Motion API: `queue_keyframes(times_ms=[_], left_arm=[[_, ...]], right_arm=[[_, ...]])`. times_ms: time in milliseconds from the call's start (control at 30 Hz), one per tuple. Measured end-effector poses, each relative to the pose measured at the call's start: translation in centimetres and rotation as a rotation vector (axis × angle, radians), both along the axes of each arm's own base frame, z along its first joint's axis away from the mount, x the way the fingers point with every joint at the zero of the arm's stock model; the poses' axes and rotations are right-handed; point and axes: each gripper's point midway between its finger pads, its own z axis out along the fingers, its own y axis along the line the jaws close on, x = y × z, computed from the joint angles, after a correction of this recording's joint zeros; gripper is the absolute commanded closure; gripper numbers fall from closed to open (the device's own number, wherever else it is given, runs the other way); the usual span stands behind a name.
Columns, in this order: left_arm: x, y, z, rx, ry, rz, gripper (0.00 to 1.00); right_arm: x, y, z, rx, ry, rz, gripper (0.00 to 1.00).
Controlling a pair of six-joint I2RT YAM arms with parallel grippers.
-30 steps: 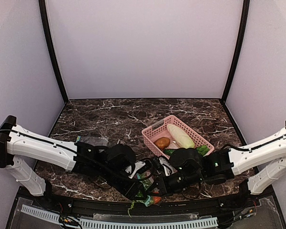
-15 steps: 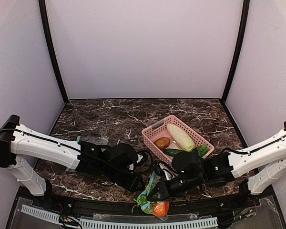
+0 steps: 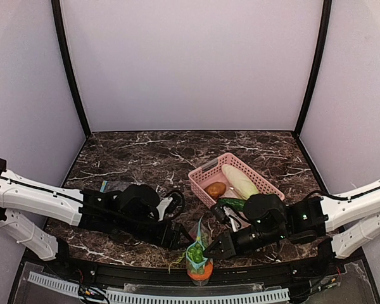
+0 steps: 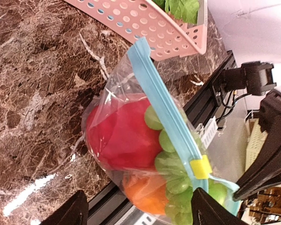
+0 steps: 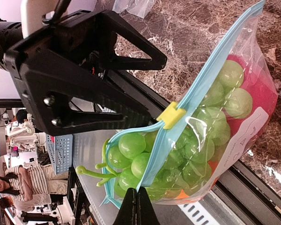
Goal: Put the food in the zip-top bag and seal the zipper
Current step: Pick up the zipper food storage bag at the center of the board.
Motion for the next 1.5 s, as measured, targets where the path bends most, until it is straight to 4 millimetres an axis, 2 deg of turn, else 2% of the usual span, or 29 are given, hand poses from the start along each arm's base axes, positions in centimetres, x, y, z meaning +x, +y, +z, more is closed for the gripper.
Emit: queue_keyframes(times_ms=[133, 333, 400, 533, 567, 733, 1000, 1133, 1167, 1200, 1400, 1500], left_arm=[[0.6, -0.5, 0.7, -0.084, 0.049, 0.051, 0.15], [0.6, -2.2, 1.0, -0.148, 0.104, 0.045, 0.14], [0.4, -2.8, 0.6, -0.145, 0.121, 0.034, 0.2], [0.3, -3.8, 0.7, -0.14, 0.134, 0.005, 0.43], [0.3, -3.9, 0.9, -0.141, 0.134, 0.003, 0.52], [0.3, -3.8, 1.0, -0.122, 0.125, -0.015, 0.77], [-0.2, -3.7, 0.9, -0.109, 0.145, -0.034, 0.81], [-0.5, -3.7, 1.0, -0.109, 0.153, -0.057, 0.98], [-0.6, -3.7, 1.0, -0.11, 0.153, -0.06, 0.99], [-0.5, -3.8, 1.0, -0.111, 0.155, -0.059, 0.99], [-0.6, -3.7, 0.9, -0.102, 0.135, -0.082, 0.99], [-0.7, -3.7, 0.9, -0.107, 0.113, -0.11, 0.99]], right_arm=[[0.0, -0.1, -0.7, -0.016, -0.012, 0.01, 1.0], [-0.1, 0.2, -1.6, -0.026, -0.023, 0.026, 1.0], [-0.1, 0.4, -1.6, -0.023, -0.029, 0.032, 1.0], [-0.1, 0.6, -1.7, -0.02, -0.035, 0.038, 1.0], [-0.1, 0.7, -1.7, -0.021, -0.036, 0.039, 1.0], [-0.1, 1.1, -1.8, -0.024, -0.039, 0.049, 1.0], [-0.2, 1.1, -1.8, -0.036, -0.041, 0.052, 1.0], [-0.1, 1.2, -1.7, -0.057, -0.048, 0.059, 1.0], [-0.1, 1.2, -1.7, -0.063, -0.051, 0.059, 0.98], [-0.1, 1.2, -1.7, -0.067, -0.053, 0.06, 0.92], [0.6, 0.5, -0.7, -0.084, -0.097, 0.042, 0.43], [1.6, -0.7, 0.4, -0.081, -0.128, 0.015, 0.27]])
